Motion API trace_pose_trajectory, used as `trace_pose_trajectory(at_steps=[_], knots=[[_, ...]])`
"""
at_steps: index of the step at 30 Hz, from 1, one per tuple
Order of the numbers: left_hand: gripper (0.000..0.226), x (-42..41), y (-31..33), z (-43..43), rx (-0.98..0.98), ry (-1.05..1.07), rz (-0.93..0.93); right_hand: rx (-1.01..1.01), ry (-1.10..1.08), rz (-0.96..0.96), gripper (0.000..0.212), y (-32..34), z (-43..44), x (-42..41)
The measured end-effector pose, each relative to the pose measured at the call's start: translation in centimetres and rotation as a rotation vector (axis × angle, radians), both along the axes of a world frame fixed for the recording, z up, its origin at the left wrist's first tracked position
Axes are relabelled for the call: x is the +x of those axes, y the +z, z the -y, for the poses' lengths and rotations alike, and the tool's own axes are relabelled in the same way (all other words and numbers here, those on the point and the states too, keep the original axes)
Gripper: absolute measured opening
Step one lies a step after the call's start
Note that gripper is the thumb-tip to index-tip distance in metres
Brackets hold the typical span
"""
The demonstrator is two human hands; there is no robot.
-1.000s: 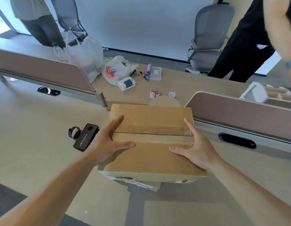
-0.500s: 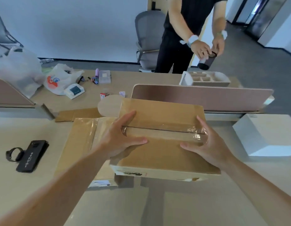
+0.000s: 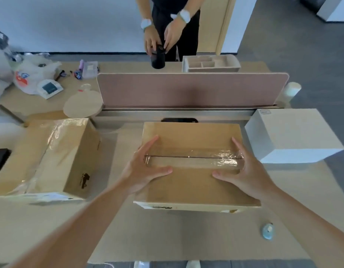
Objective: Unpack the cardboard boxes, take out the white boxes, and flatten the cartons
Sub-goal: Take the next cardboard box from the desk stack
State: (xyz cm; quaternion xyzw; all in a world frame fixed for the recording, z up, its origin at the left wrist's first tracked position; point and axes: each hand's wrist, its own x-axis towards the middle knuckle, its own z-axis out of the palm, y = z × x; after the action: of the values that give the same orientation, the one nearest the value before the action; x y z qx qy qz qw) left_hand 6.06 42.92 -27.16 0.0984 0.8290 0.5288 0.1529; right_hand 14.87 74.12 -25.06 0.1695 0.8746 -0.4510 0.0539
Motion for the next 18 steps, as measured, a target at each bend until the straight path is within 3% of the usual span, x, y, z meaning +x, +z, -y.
trace_pose_trajectory(at_steps=[7,18], knots=[[0.101,1.3,-6.2,-3.8,-0.05,0.036,0.024,0.007,0.003,0.02,0.127,-5.5,-4.1,1.3],[0.111,2.7,-11.8,-3.2,-0.173,0.116,0.064,0.006,0.058,0.036,0.124,-12.0,-3.2,1.7]])
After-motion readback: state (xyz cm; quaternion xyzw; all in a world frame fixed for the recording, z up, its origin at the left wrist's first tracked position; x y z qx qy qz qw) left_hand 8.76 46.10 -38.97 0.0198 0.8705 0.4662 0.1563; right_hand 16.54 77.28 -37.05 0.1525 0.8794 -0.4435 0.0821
